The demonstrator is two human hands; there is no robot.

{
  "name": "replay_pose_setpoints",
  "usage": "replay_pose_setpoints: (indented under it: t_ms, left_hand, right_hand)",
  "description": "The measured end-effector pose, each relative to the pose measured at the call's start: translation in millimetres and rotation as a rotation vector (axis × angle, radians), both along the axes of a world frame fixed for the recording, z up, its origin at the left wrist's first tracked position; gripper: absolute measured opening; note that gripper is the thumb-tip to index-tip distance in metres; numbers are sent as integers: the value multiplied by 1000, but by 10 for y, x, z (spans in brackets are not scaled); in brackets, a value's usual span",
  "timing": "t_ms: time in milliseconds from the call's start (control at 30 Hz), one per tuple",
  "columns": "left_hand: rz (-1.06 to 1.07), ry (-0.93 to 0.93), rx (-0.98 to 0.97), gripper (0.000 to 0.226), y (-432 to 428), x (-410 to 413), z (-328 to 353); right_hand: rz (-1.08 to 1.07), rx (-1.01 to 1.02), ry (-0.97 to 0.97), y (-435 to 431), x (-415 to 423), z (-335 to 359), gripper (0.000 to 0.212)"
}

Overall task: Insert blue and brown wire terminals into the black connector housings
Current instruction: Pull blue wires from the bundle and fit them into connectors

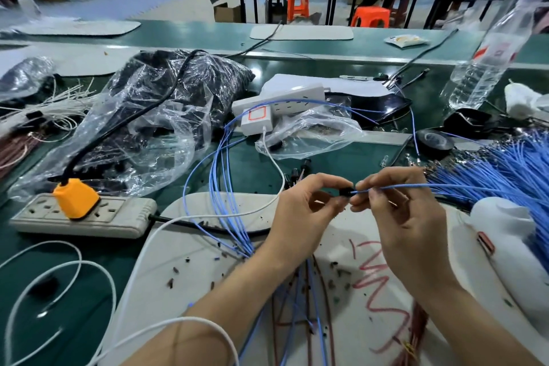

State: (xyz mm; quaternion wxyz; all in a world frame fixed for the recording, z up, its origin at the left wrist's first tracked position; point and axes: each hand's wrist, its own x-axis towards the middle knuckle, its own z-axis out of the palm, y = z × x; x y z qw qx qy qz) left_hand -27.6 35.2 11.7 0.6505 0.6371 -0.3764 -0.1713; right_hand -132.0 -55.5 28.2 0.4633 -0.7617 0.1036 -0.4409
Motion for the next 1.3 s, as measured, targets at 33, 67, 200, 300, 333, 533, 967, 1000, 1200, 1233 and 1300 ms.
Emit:
replay_pose_setpoints:
  t_ms: [33,67,200,300,333,533,967,1000,1200,1233,1300]
  left_hand:
    - [-1,-12,4,18,0,-7,3]
    - [-2,-22,6,18,1,-13,5]
    - [-9,-45,13,17,8,-22,14]
    - [-7,-69,9,16,16,-23,18]
    - [-8,-78,9,16,16,-20,20]
    - [3,-44,-9,22,24,-10,17]
    - [90,-100,-81,18,15,-39,31]
    - [111,-158,-89,16,19,-36,46]
    - [464,-625,14,27,189,359,167]
    - [575,-628,53,30,236,469,179]
    - [787,-553,119,32,329,658,192]
  right_hand:
    - [-12,-18,4,-5,2,-6,29]
    - [-26,-37,6,-5,3,-7,31]
    - [-73,-92,0,-8,3,-12,30]
    - [-98,-140,60,-18,7,-29,29]
    - [-103,-138,79,-20,10,-34,28]
    - [-48,20,108,-45,46,-68,18]
    - [133,611,-6,-115,68,-71,7]
    - [143,669,-39,-119,76,-54,7]
    - [-64,1004,-327,-399,51,89,17]
    - [-88,1050,-358,-468,29,107,18]
    - [-126,1137,-389,-592,-27,125,17]
